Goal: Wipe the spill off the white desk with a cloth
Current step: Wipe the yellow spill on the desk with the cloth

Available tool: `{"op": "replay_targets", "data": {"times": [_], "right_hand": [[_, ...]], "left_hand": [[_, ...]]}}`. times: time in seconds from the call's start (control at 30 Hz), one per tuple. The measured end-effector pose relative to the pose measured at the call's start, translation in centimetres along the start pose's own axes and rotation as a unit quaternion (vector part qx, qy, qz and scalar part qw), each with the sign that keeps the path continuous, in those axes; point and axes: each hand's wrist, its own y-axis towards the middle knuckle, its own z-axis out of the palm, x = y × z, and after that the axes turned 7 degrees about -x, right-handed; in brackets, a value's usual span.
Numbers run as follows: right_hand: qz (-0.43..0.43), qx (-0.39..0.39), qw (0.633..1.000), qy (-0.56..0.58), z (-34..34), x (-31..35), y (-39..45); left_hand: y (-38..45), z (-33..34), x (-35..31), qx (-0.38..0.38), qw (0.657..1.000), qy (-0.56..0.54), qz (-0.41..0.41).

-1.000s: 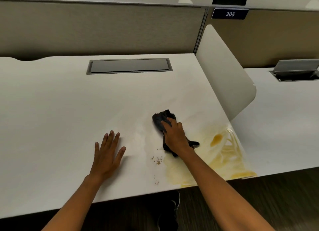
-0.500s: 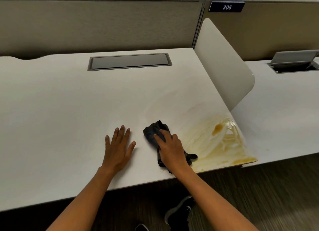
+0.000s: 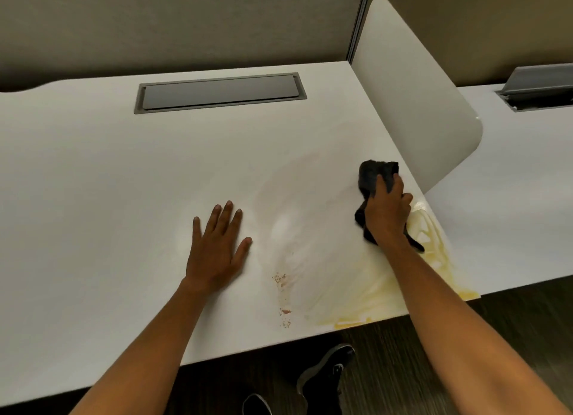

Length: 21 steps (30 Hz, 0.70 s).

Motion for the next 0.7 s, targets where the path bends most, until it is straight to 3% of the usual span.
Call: {"op": "replay_targets", "data": {"times": [0.3,0.47,0.6,0.7], "right_hand": [[0.004,0.049,0.998,0.045,1.0,4.7,0.9],[-0.051,0.102,0.990,0.088,-0.4,8.5,-5.0],[-0.099,0.090,0.985,0.112,-1.1,10.4,-12.7],[-0.088,0.092,0.986,0.108,-0.8,11.4,-16.6]], "left_hand": [[0.2,0.2,0.2,0.006,1.000,-0.014,-0.003],[0.3,0.2,0.2,0.006,1.000,-0.026,-0.005],[0.3,0.0,0.1,0.005,1.000,-0.027,-0.005],[0.3,0.1,0.1,0.003,1.000,-0.022,-0.004]]}}
